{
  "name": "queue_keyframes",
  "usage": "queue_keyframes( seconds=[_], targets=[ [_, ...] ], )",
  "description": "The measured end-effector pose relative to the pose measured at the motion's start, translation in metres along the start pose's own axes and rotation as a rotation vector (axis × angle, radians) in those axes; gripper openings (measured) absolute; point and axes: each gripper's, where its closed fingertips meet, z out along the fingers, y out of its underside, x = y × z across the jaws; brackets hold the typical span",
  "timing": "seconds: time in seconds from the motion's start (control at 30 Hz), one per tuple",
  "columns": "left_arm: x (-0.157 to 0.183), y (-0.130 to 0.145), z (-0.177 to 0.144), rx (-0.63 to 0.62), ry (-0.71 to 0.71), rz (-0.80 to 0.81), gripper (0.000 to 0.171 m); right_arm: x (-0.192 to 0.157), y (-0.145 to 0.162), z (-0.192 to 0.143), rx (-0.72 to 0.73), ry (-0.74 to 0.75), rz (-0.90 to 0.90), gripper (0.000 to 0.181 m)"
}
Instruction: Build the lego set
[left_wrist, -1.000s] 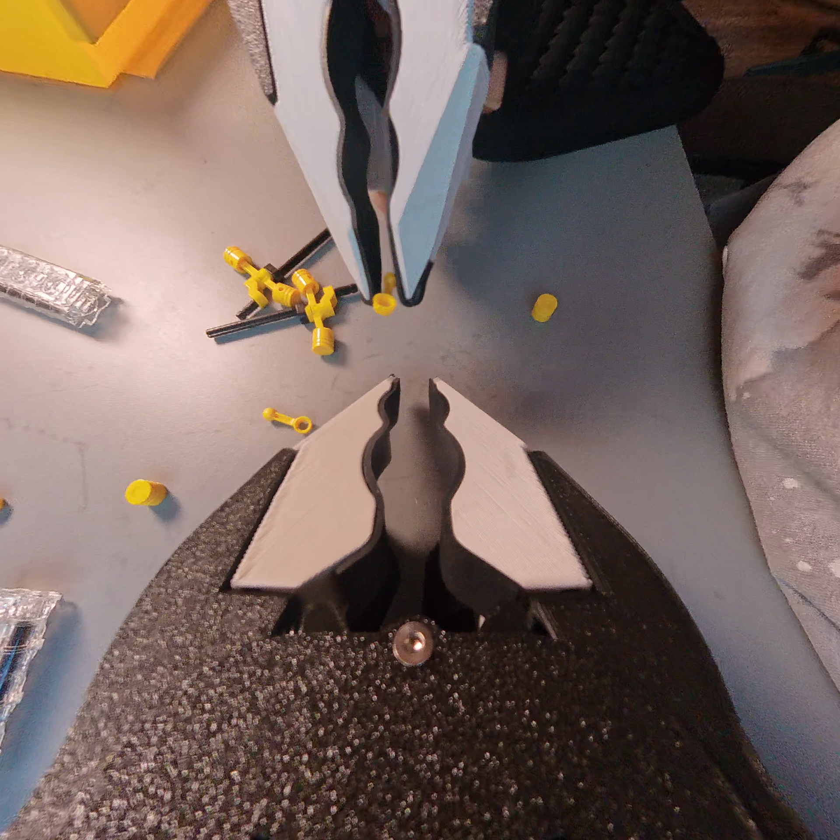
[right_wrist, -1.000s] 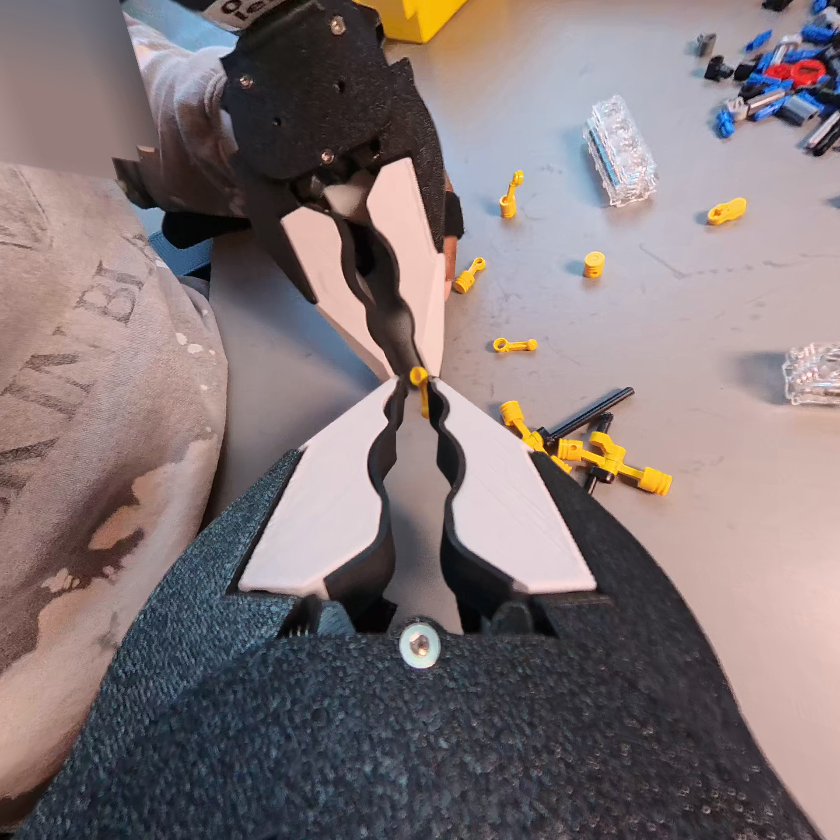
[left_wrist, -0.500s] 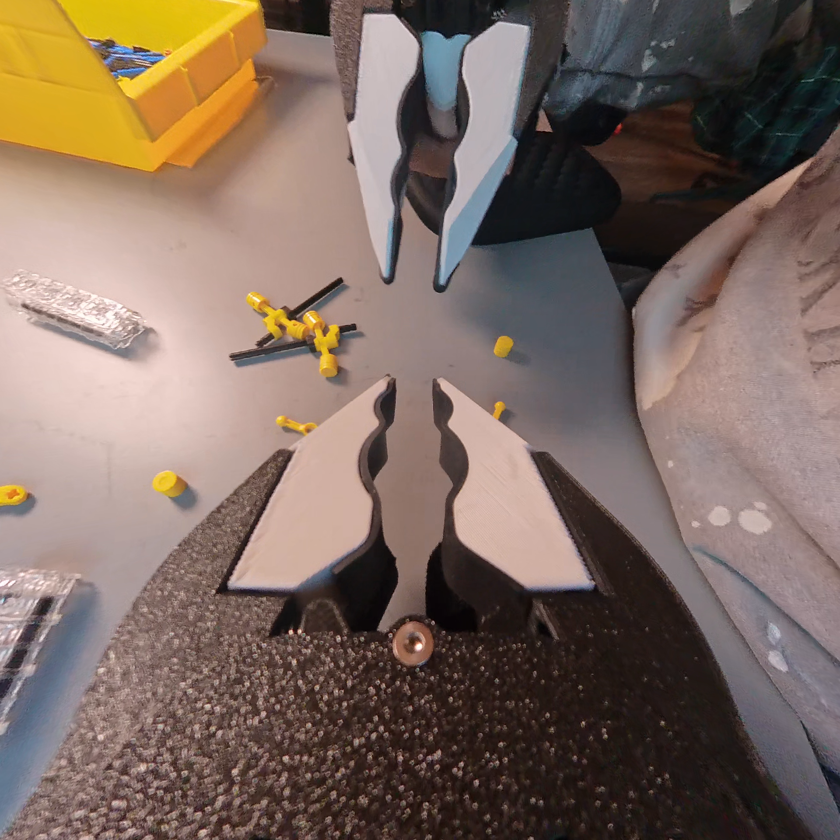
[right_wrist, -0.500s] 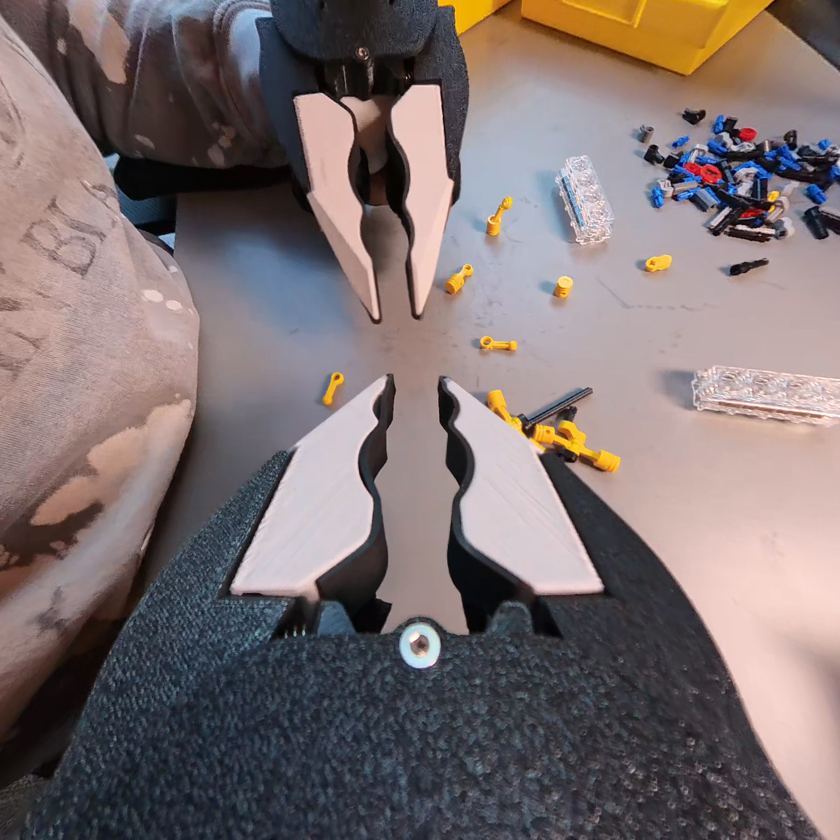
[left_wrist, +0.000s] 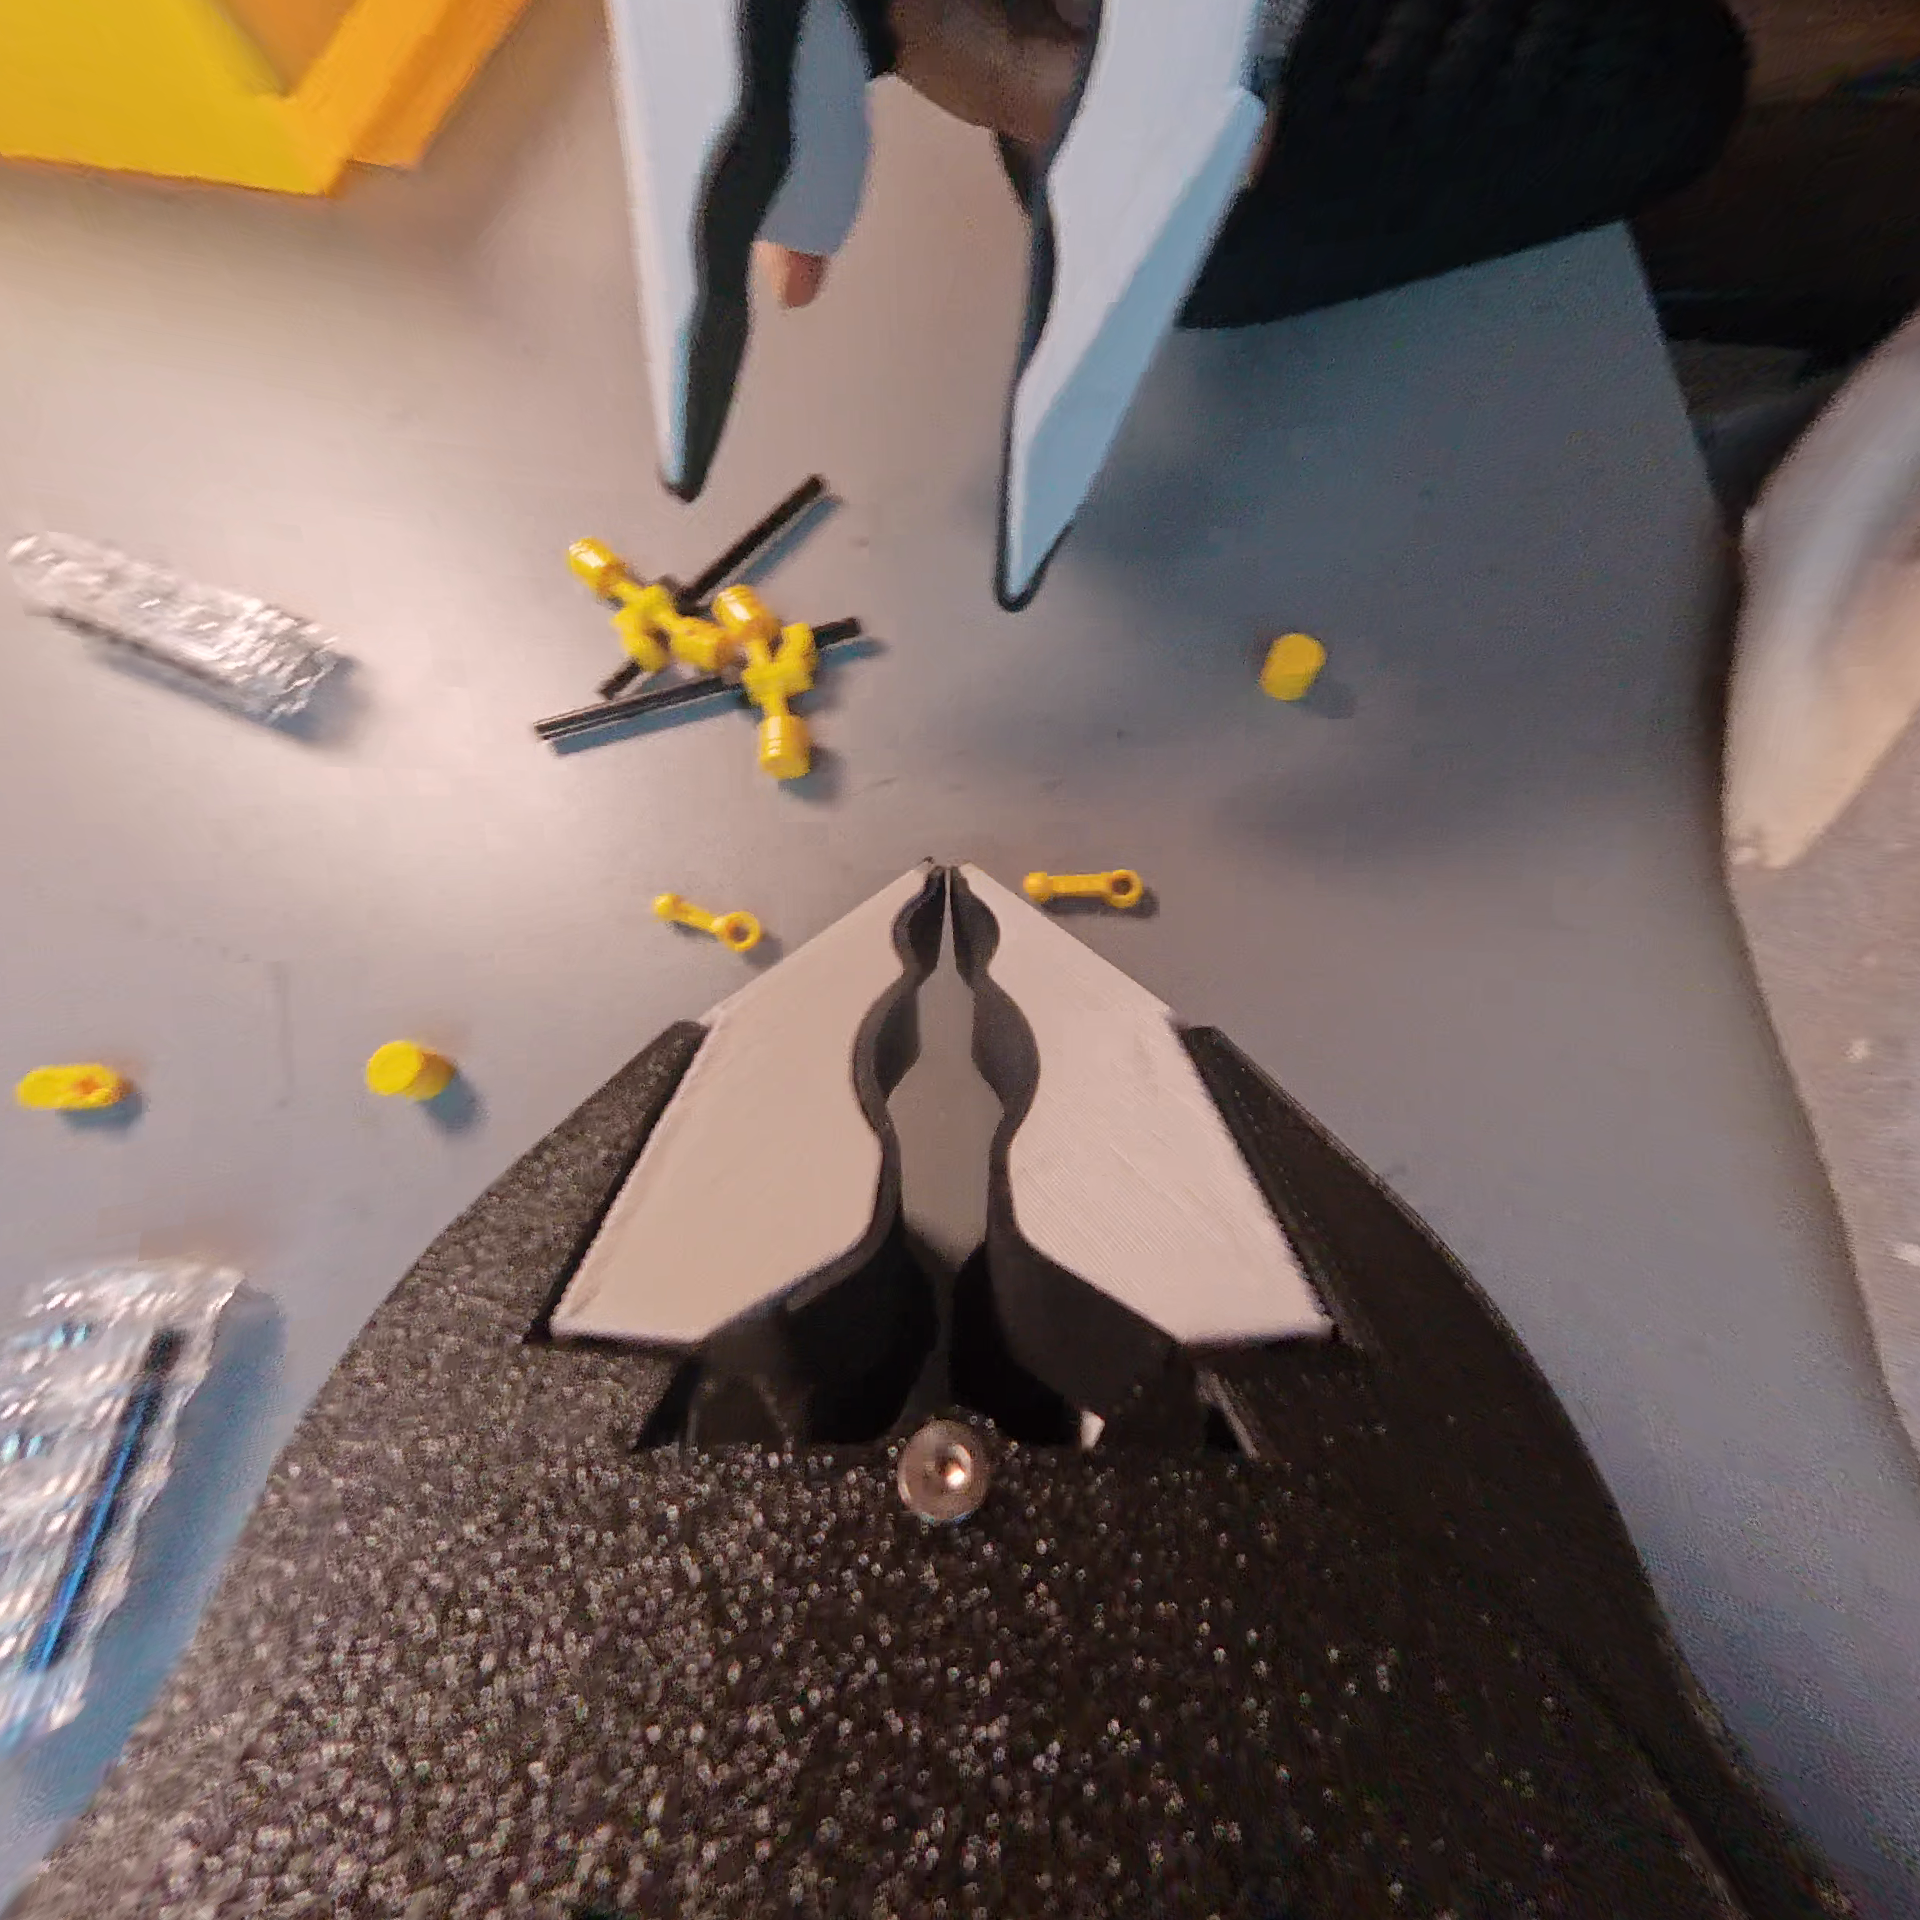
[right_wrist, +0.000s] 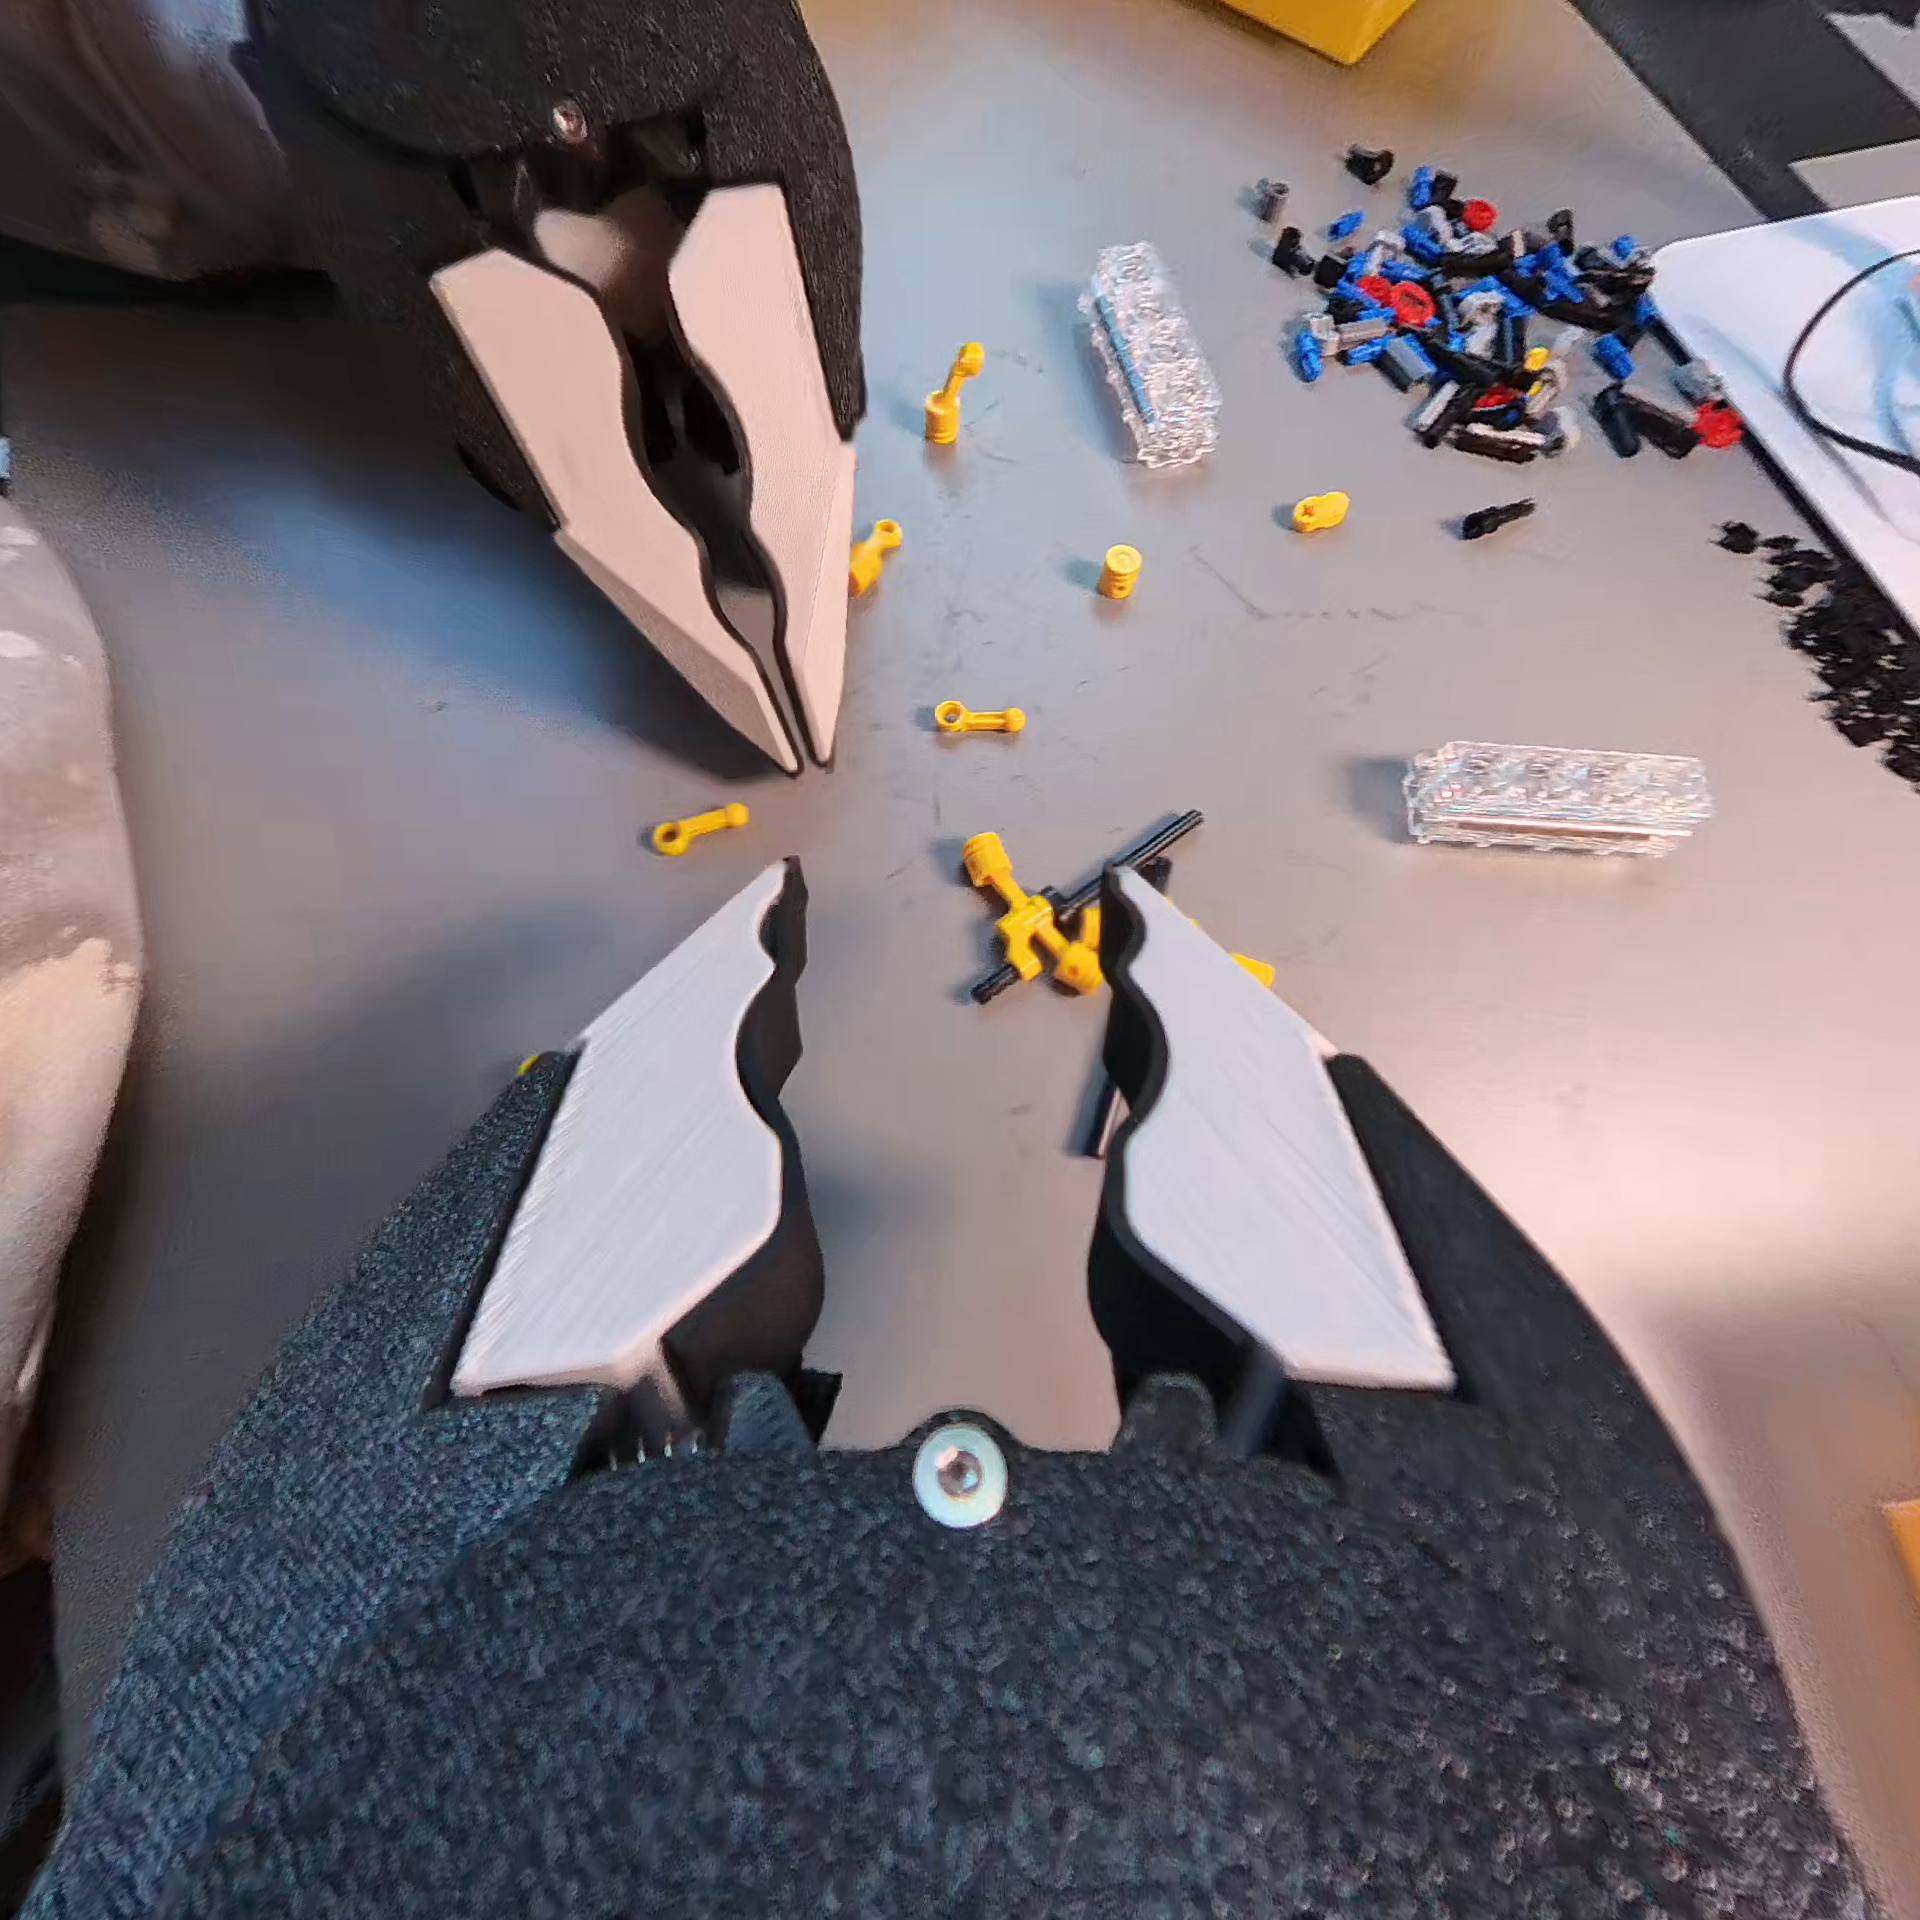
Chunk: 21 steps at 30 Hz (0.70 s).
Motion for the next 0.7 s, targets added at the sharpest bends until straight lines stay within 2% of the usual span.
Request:
queue_keyframes(
  seconds=[0.2, 0.43, 0.7],
  targets=[
    [-0.040, -0.023, -0.030, 0.212, -0.136, -0.180, 0.020, 0.018, -0.007, 0.009, -0.004, 0.108, -0.010, 0.065],
    [-0.069, -0.024, -0.061, 0.257, -0.334, -0.274, 0.043, 0.026, -0.011, 0.015, 0.009, 0.169, 0.023, 0.073],
    [-0.066, -0.015, -0.091, 0.303, -0.487, -0.381, 0.062, 0.029, -0.017, 0.006, 0.056, 0.225, 0.065, 0.081]
  ],
)
